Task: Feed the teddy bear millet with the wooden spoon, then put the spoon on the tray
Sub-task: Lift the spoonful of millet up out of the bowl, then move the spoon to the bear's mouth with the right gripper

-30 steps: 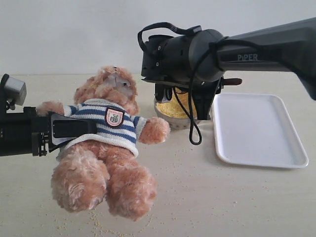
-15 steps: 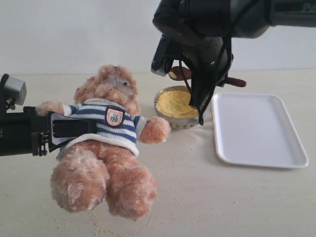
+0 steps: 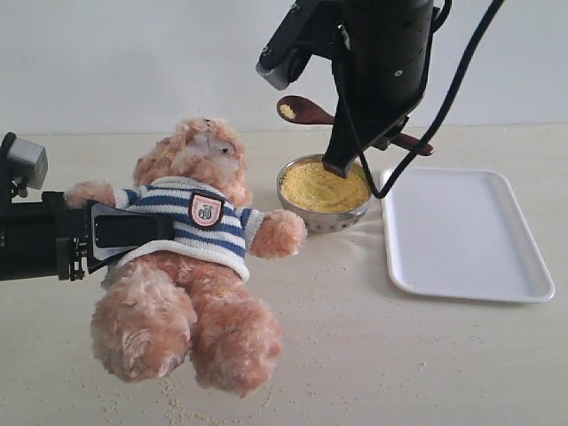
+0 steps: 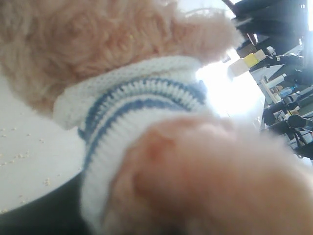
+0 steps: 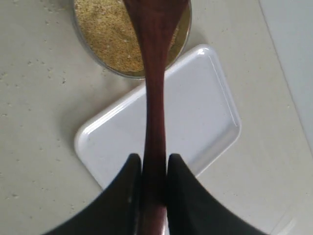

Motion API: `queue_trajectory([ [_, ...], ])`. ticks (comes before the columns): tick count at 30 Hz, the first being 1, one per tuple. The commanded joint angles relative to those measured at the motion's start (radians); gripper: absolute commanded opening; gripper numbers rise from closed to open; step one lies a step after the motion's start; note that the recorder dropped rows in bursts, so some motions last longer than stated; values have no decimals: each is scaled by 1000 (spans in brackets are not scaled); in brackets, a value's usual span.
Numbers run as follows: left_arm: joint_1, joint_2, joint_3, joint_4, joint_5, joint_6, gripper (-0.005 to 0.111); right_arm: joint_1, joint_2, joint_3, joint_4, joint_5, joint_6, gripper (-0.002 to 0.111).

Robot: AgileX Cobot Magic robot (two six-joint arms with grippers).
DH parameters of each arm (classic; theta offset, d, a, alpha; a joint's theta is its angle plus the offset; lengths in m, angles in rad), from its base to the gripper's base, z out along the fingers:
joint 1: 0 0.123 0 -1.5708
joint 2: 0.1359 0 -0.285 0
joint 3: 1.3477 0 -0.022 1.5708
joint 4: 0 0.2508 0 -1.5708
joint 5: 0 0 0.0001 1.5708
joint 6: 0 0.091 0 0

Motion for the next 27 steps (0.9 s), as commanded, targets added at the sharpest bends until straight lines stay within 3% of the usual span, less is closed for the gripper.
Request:
queue_trajectory([
  [1, 2, -3, -3, -17, 40, -3, 5, 36, -17, 0, 27, 4, -18, 0],
  [14, 2, -3, -3, -17, 40, -3, 5, 192, -17, 0, -8, 4, 2, 0],
  [27, 2, -3, -3, -17, 40, -3, 5, 206, -17, 0, -66, 4, -25, 0],
])
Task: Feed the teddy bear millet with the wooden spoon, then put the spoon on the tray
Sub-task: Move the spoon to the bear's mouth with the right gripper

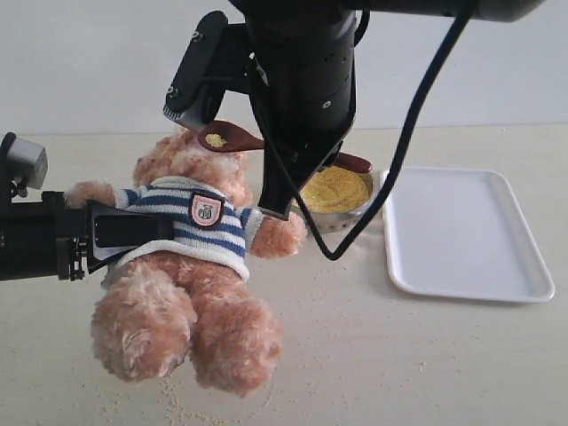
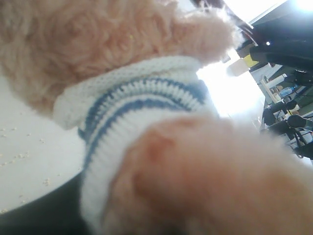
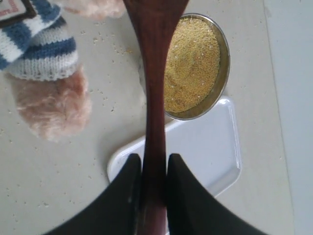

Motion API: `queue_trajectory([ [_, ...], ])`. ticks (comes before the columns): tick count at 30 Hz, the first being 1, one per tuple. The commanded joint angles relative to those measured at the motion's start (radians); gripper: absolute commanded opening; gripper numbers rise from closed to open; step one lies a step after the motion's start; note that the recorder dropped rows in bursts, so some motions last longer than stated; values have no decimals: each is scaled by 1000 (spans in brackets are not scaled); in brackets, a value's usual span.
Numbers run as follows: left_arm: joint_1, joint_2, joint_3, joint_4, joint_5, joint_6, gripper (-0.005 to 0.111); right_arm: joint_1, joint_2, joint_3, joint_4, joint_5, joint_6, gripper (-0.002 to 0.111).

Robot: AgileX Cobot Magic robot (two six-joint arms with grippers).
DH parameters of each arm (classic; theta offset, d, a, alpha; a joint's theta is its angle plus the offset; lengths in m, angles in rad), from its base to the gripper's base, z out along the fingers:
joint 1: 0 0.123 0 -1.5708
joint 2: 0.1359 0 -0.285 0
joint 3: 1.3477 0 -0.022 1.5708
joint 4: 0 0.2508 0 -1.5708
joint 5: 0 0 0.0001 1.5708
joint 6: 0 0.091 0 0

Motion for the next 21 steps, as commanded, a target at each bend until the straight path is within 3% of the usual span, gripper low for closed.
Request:
queue_trajectory([
  [1, 2, -3, -3, -17, 40, -3, 5, 3, -14, 0, -14, 2, -33, 0],
  [12, 2, -3, -3, -17, 40, -3, 5, 24, 44, 2, -48, 2, -58, 0],
  [21, 2, -3, -3, -17, 40, -3, 5, 101, 55, 82, -301, 2, -2, 0],
])
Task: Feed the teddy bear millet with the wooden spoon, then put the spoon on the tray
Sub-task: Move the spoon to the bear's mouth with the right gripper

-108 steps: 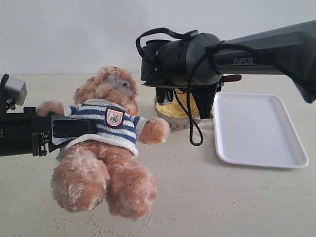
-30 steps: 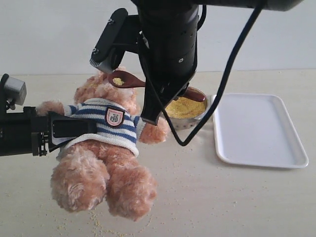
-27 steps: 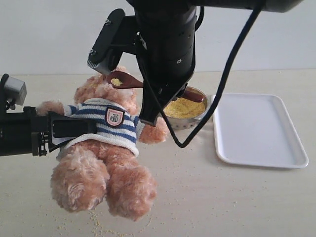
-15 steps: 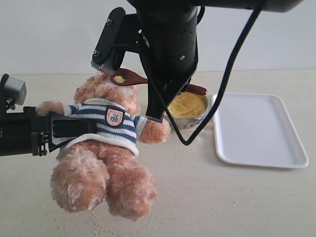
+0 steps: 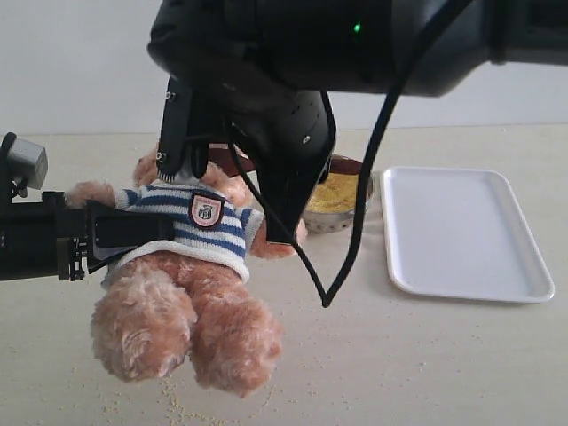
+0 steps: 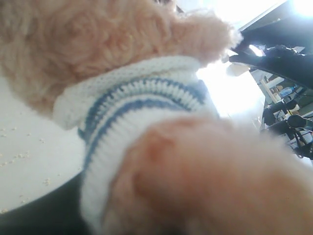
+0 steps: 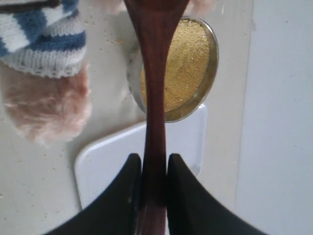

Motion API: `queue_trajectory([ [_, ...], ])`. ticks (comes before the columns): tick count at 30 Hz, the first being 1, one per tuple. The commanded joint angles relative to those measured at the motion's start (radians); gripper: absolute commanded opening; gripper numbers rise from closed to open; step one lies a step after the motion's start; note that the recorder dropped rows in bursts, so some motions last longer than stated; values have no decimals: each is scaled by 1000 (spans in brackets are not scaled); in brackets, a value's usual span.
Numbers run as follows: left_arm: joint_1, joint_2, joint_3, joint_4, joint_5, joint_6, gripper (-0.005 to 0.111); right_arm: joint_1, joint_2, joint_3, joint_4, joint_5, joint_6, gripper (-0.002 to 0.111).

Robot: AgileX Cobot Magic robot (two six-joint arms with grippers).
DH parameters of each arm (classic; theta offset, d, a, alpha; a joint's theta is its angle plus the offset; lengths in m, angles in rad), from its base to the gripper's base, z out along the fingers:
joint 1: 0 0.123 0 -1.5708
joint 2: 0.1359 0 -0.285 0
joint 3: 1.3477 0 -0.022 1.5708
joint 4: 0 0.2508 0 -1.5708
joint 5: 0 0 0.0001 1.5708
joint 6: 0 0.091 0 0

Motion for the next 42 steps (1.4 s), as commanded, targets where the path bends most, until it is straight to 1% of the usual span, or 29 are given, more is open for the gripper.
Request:
queue_trajectory([
  [1, 2, -3, -3, -17, 40, -3, 5, 34, 2, 58, -168, 2, 54, 0],
  [4, 2, -3, -3, -17, 40, -3, 5, 60, 2, 126, -305, 2, 90, 0],
  [9, 2, -3, -3, -17, 40, -3, 5, 94, 2, 251, -453, 2, 148, 0],
  [10, 2, -3, -3, -17, 40, -3, 5, 101, 2, 274, -495, 2, 168, 0],
  [11, 2, -3, -3, -17, 40, -3, 5, 114, 2, 309, -590, -5, 227, 0],
  [13, 2, -3, -3, -17, 40, -3, 5, 123, 2, 337, -709, -18, 299, 0],
  [16, 2, -3, -3, -17, 40, -3, 5, 125, 2, 337, -731, -60, 314, 0],
  [19, 2, -3, -3, -17, 40, -3, 5, 125, 2, 337, -853, -71, 356, 0],
  [24, 2, -3, -3, -17, 40, -3, 5, 127, 2, 337, -843, -56, 356, 0],
  [27, 2, -3, -3, -17, 40, -3, 5, 148, 2, 337, -850, -41, 350, 0],
  [33, 2, -3, -3, -17, 42, -3, 5, 155, 2, 337, -795, -44, 314, 0],
  [39, 2, -3, -3, -17, 53, -3, 5, 164, 2, 398, -854, -25, 319, 0],
  [42, 2, -3, -3, -17, 53, -3, 5, 162, 2, 418, -883, 2, 362, 0],
])
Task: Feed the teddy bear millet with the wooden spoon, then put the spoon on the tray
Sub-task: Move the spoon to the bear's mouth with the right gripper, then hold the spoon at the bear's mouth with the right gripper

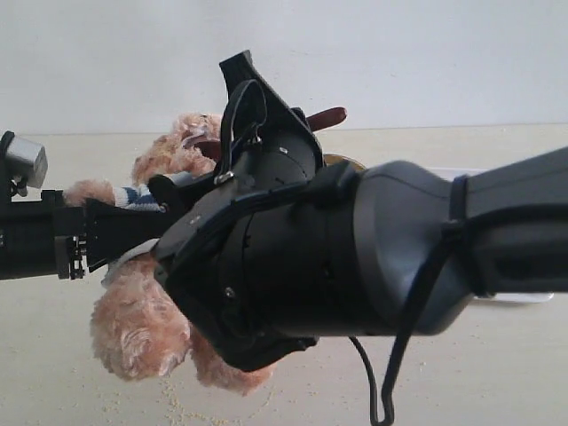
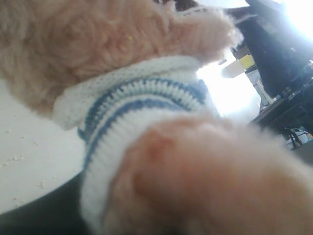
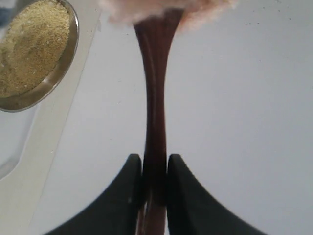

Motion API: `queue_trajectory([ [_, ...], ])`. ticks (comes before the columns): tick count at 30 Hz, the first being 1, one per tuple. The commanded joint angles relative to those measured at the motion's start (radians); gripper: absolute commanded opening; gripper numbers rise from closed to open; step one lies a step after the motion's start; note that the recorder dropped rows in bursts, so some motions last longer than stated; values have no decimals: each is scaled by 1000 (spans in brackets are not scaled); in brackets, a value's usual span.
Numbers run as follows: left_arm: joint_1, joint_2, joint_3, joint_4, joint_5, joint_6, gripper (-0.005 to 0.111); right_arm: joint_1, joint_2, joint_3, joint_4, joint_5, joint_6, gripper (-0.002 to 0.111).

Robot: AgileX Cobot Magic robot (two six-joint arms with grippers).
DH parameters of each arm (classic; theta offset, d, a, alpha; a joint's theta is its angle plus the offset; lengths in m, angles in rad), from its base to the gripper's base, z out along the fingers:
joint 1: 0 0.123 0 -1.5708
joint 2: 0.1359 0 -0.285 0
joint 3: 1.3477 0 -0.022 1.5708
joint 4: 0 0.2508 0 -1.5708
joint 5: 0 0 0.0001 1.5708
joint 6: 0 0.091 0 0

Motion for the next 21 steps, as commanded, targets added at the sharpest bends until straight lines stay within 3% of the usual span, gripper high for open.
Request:
queue_trajectory([
  [1, 2, -3, -3, -13, 40, -3, 5, 1, -5, 22, -53, 36, 53, 0],
  [7, 2, -3, -3, -13, 40, -3, 5, 1, -5, 22, -173, 36, 67, 0],
  [21, 2, -3, -3, -13, 40, -3, 5, 23, -9, 22, -126, 36, 87, 0],
])
